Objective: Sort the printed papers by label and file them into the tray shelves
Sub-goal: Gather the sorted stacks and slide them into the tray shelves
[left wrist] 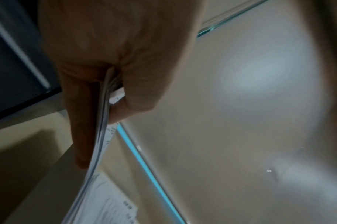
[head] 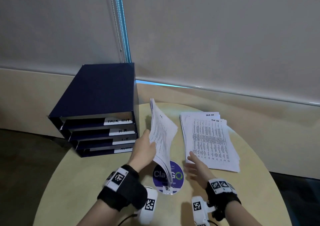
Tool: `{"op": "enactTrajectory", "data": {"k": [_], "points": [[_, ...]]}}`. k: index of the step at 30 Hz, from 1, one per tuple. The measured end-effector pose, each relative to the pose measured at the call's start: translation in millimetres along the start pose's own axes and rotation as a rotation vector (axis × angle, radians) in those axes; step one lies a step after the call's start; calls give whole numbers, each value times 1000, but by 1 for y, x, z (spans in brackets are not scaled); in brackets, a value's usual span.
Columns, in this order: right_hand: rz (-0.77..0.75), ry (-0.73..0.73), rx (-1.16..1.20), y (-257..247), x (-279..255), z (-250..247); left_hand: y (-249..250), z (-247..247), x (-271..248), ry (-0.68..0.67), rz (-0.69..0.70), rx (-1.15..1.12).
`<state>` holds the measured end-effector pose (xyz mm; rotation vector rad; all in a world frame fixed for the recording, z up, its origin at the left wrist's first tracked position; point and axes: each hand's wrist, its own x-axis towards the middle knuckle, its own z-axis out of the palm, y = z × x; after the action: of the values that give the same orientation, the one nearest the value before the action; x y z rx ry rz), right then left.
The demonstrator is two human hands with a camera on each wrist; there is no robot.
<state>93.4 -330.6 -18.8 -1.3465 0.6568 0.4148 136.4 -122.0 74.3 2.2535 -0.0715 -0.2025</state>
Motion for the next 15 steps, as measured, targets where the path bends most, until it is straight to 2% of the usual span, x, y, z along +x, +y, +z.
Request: {"op": "enactTrajectory", "data": {"k": [3, 6, 9, 11, 13, 15], "points": [[37, -116, 197, 2, -24, 11, 8, -32, -46, -53, 176, -98], [38, -245, 235, 3, -50, 23, 7, -59, -84, -161, 235, -291], [24, -320, 312, 10, -69, 29, -4, -75, -116, -203, 149, -466], [23, -378, 438, 15, -77, 26, -23, -81, -129, -217, 66, -503], [3, -464, 515, 16, -86, 20, -50, -83, -135, -328, -49, -485], [-41, -454, 420, 16, -91, 13, -74, -77, -132, -482, -163, -413]]}}
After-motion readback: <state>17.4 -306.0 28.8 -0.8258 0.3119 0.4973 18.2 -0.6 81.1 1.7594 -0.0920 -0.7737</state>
